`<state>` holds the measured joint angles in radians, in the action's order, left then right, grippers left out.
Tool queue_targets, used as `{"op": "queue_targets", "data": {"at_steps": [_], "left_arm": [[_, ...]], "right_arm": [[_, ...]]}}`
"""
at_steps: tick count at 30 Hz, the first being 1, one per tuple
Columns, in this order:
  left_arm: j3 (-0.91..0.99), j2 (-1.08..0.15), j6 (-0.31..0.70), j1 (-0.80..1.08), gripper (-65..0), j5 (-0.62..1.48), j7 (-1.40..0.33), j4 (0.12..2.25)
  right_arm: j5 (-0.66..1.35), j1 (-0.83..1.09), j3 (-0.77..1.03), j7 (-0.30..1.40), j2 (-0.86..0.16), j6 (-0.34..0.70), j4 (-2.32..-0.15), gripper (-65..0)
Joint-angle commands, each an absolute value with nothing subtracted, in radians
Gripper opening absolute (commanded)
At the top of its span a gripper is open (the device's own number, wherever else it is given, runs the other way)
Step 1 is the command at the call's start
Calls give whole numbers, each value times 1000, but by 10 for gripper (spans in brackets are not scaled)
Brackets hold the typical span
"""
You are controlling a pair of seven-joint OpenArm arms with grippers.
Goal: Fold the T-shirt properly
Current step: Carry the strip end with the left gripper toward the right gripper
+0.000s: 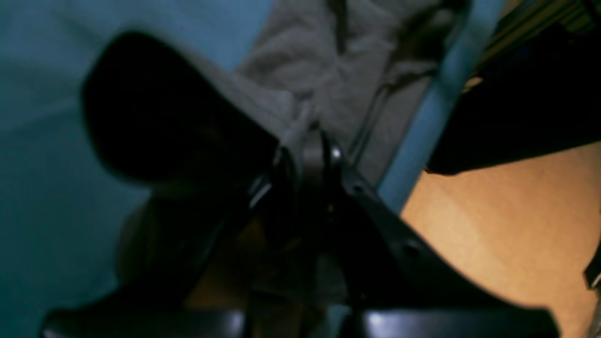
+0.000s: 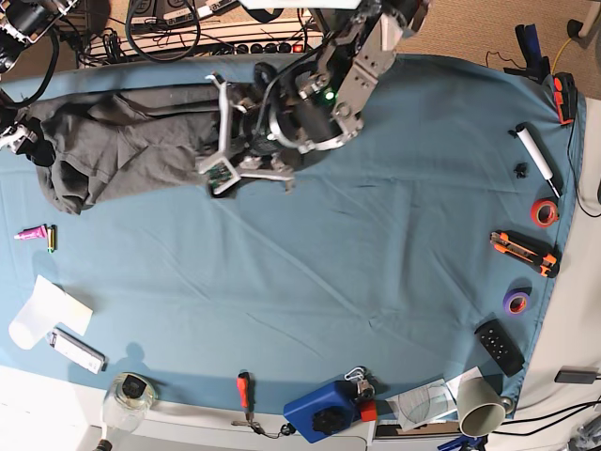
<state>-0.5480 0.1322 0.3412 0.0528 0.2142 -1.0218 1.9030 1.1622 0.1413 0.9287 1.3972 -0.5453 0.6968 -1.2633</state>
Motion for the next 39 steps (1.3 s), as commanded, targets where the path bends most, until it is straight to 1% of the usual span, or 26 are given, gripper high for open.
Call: {"op": "queue_targets", "data": {"at_steps": [1, 6, 9, 15, 17, 20, 25, 26, 28, 29, 30, 33, 39], "left_arm": [[-561, 157, 347, 37, -650, 231, -997, 1901], [-598, 157, 354, -9, -650, 233, -970, 1848], [-634, 157, 395, -34, -650, 255, -958, 1832], [-701, 157, 397, -71, -650, 249, -933, 1800], [-704, 157, 383, -78, -650, 223, -916, 1793], [-704, 157, 328, -86, -650, 182, -894, 1792], [-704, 157, 313, -86, -650, 158, -889, 1792], [-704, 157, 316, -86, -613, 166, -890, 1792], [-704, 157, 351, -86, -510, 197, -890, 1792], [-704, 157, 370, -86, -474, 217, -890, 1792], [-704, 157, 390, -86, -456, 238, -890, 1792], [-704, 157, 405, -86, -454, 255, -889, 1792], [-704, 157, 352, -86, -455, 181, -908, 1798]], "right_arm": [[1184, 136, 936, 1375, -576, 698, -1279, -491], [1185, 136, 936, 1375, -574, 698, -1279, -491], [1185, 136, 936, 1375, -574, 698, -1279, -491], [1184, 136, 936, 1376, -574, 698, -1279, -491], [1185, 136, 936, 1375, -574, 698, -1279, -491], [1185, 136, 936, 1376, -574, 698, -1279, -491], [1185, 136, 936, 1376, -574, 698, -1279, -491], [1185, 136, 936, 1376, -573, 698, -1279, -491], [1185, 136, 936, 1375, -574, 698, -1279, -491], [1185, 136, 936, 1375, -573, 698, -1279, -491], [1185, 136, 936, 1375, -574, 698, -1279, -491], [1184, 136, 936, 1375, -574, 698, -1279, -491], [1184, 135, 936, 1375, -574, 698, -1279, -491]]}}
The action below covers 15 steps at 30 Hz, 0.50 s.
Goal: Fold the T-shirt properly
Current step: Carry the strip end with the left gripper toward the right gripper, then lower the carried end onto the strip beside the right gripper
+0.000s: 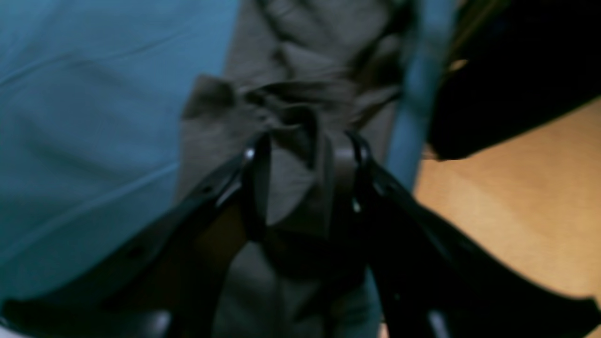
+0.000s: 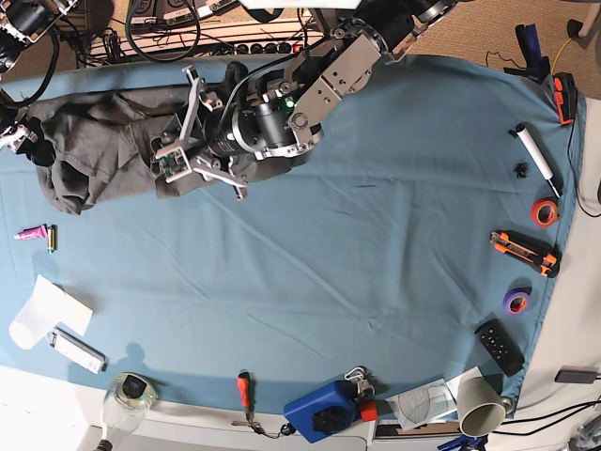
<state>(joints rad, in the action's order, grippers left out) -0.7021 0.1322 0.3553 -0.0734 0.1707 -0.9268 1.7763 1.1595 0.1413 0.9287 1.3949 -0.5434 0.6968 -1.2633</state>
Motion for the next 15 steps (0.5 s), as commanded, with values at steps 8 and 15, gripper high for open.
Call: {"op": "queue_targets", "data": {"at_steps": [8, 15], "left_arm": [[-704, 157, 223, -83, -629, 26, -1085, 1892], [-704, 157, 233, -41, -650, 12, -1085, 1886]], "right_arm": [[1185, 136, 936, 1371, -574, 698, -1279, -491], [1184, 135, 936, 1369, -574, 698, -1279, -491]]}}
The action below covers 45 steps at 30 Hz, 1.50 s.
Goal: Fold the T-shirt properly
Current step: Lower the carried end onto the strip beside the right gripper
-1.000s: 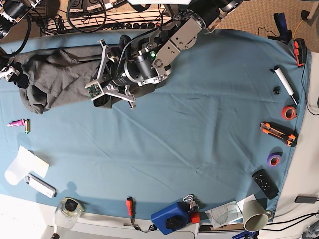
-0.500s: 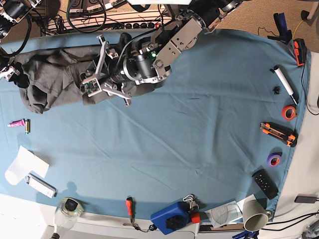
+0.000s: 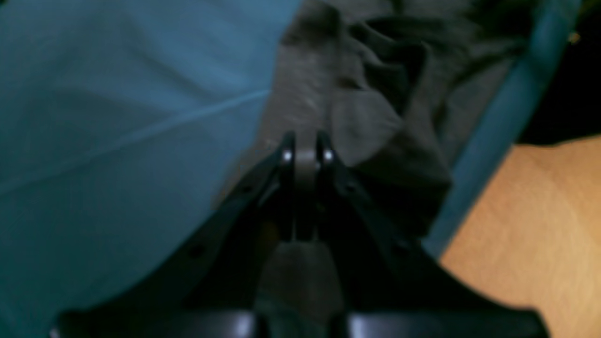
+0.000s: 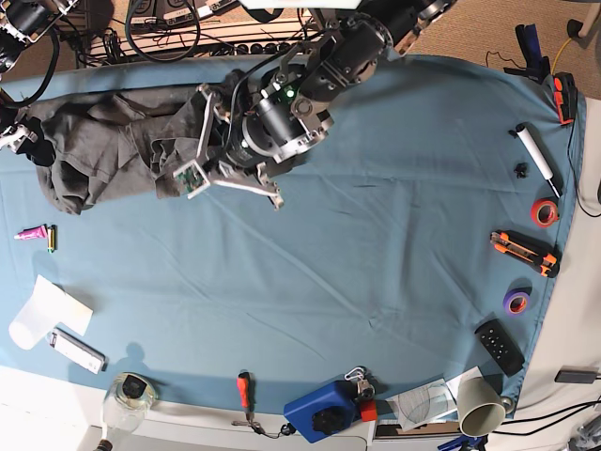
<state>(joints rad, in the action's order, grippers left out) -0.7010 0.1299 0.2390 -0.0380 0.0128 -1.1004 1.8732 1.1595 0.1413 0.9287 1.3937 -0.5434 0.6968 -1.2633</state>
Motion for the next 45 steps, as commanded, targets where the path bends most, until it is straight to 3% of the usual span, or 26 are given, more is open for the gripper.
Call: {"op": "queue_targets", "data": {"at_steps": [1, 15, 23, 33, 37, 45], "left_arm": [[-704, 157, 249, -28, -650, 19, -1085, 1879], [-704, 157, 326, -3, -650, -9, -1104, 1750], [-705, 157, 342, -17, -650, 266, -1074, 1748], [-705, 157, 399, -17, -650, 343, -1054, 1748], [-705, 157, 503, -16, -650, 428, -1025, 1748], [-704, 157, 395, -17, -650, 227, -962, 1749]], "right_arm": [[1184, 135, 936, 1369, -574, 698, -1279, -491], [1185, 136, 936, 1364, -574, 698, -1279, -491], [1185, 135, 936, 1364, -574, 698, -1279, -491], [1185, 135, 936, 1364, -574, 698, -1279, -491], [1185, 135, 936, 1364, -574, 698, -1279, -491], [1185, 135, 936, 1364, -574, 698, -1279, -491]]}}
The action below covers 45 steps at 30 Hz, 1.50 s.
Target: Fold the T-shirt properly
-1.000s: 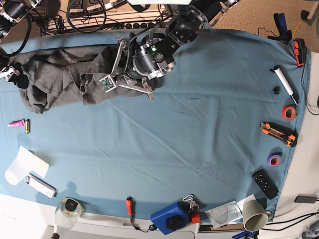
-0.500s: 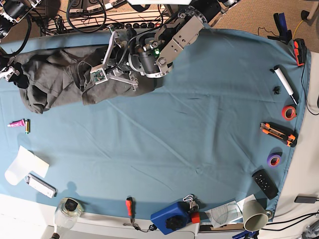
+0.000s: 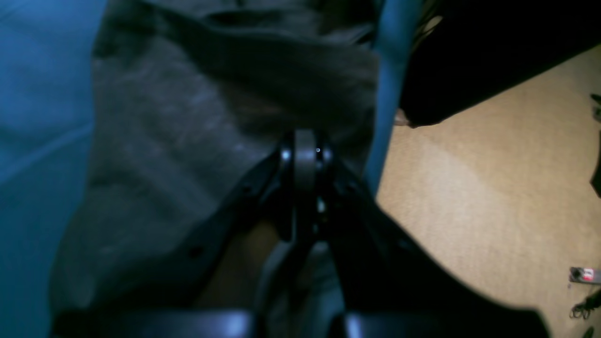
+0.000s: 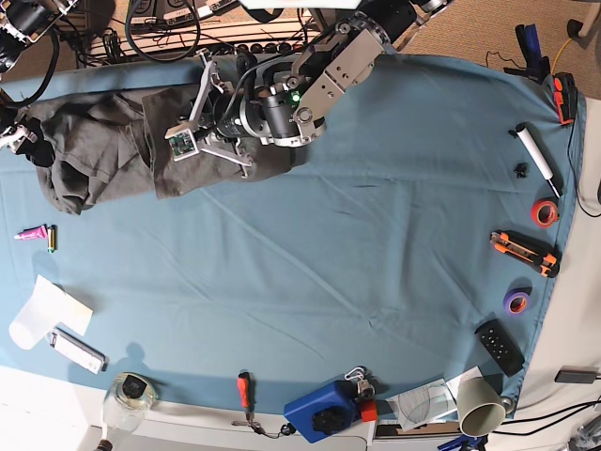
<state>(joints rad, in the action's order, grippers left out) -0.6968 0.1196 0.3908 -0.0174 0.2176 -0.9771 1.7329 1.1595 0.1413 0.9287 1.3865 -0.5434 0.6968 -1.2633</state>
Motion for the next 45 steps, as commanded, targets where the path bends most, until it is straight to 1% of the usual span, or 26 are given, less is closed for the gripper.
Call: {"op": "queue_targets", "data": {"at_steps": [1, 6, 9, 14, 17, 20, 23, 27, 30, 39, 45], "left_arm": [[-704, 157, 374, -20, -650, 205, -979, 1752], [-704, 157, 218, -50, -650, 88, -1131, 1811], [-704, 157, 131, -47, -650, -18, -1129, 1864], [-688, 157, 57, -34, -650, -223, -1134, 1912], [-614, 157, 58, -30, -650, -247, -1133, 1912], [-492, 157, 83, -30, -650, -224, -1133, 1912], [-350, 153, 106, -30, -650, -137, -1141, 1913], [-222, 96, 139, -10, -650, 12, -1168, 1939], [-192, 53, 155, 42, -650, 68, -1167, 1996], [-193, -34, 154, 256, -650, 65, -1125, 2230], [-193, -65, 154, 321, -650, 65, -1127, 2275]], "right_arm": [[1185, 136, 936, 1364, -574, 698, -1279, -491], [1185, 135, 936, 1356, -574, 698, -1279, -491], [1186, 135, 936, 1351, -574, 698, -1279, -491], [1189, 135, 936, 1347, -574, 698, -1279, -491], [1188, 135, 936, 1335, -574, 698, -1279, -491], [1188, 135, 936, 1334, -574, 698, -1279, -491], [1188, 135, 936, 1335, -575, 698, -1279, -491], [1201, 135, 936, 1330, -582, 698, -1279, -491], [1237, 136, 936, 1319, -596, 698, -1279, -491], [1232, 130, 937, 1298, -685, 698, -1279, -491], [1230, 130, 937, 1359, -710, 698, -1279, -490]]}}
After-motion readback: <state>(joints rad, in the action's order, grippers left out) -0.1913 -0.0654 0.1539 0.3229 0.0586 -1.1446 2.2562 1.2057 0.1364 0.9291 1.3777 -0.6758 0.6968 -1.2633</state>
